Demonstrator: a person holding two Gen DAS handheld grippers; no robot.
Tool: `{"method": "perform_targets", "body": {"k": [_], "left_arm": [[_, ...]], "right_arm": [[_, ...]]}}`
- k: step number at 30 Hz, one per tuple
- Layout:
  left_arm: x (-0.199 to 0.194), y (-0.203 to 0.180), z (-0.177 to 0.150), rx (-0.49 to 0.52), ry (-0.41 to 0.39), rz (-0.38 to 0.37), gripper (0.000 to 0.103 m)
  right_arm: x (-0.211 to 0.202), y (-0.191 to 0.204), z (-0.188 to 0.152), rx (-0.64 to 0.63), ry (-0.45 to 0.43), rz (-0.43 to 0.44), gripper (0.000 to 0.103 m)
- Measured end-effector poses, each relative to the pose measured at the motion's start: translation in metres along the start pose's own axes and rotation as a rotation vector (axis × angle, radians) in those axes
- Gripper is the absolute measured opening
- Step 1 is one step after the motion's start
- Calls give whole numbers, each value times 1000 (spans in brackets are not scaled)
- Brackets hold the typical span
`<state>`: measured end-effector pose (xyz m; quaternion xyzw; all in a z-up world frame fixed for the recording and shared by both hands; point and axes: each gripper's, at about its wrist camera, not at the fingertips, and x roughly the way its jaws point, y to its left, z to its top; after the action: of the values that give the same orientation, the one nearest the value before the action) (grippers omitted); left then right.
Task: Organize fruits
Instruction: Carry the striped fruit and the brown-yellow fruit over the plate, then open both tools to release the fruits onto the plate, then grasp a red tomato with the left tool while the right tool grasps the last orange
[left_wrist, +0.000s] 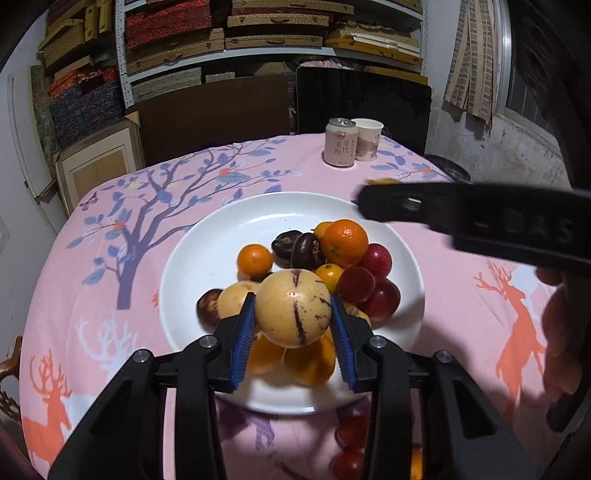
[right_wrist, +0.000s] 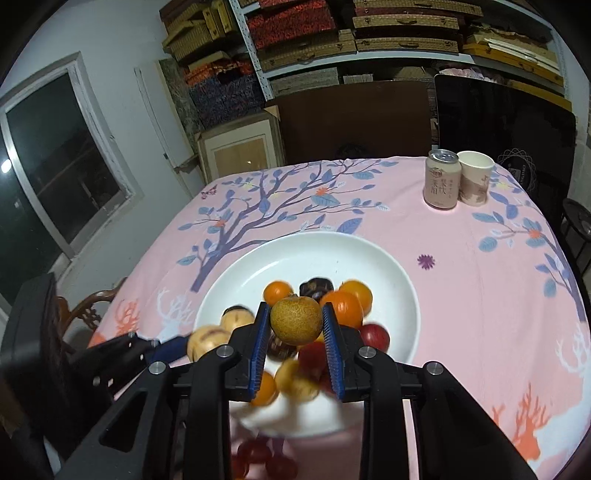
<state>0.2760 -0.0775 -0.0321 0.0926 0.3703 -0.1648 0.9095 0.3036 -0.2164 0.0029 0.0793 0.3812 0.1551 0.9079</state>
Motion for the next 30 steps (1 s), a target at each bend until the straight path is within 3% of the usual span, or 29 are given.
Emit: {"method": "perform_targets", "body": {"k": [2, 5, 7, 8, 9, 13, 15, 20, 23, 28, 30], "left_arm": [[12, -3, 3, 13, 12, 2, 38], [23, 0, 1, 6, 21, 4, 39], [18, 2, -2, 0, 4, -4, 53], [12, 3, -4, -1, -13, 24, 70], [5, 4, -7, -4, -36, 44, 77], [-34, 8, -28, 3, -94, 16, 82], [-53, 14, -47, 8, -106, 44, 88], [-72, 33, -98, -45, -38, 67, 89], [-68, 40, -120, -86, 21, 57, 89], [-59, 34, -140, -95, 112, 100, 89], [-60, 27, -143, -95, 116, 86, 89]], "right_arm": [[16, -1, 5, 3, 19, -10, 29], [28, -4, 5, 16, 13, -21, 44], [23, -6, 1, 21, 2, -10, 44], [20, -7, -1, 19, -3, -8, 44], [13, -7, -5, 15, -11, -10, 44], [-24, -9, -36, 9, -27, 20, 46], [-45, -6, -63, -26, -25, 12, 55], [-63, 19, -145, -150, 80, 81, 58], [-53, 38, -179, -227, 112, 54, 57], [-29, 53, -188, -251, 146, 34, 56], [-24, 52, -187, -227, 141, 42, 47]]}}
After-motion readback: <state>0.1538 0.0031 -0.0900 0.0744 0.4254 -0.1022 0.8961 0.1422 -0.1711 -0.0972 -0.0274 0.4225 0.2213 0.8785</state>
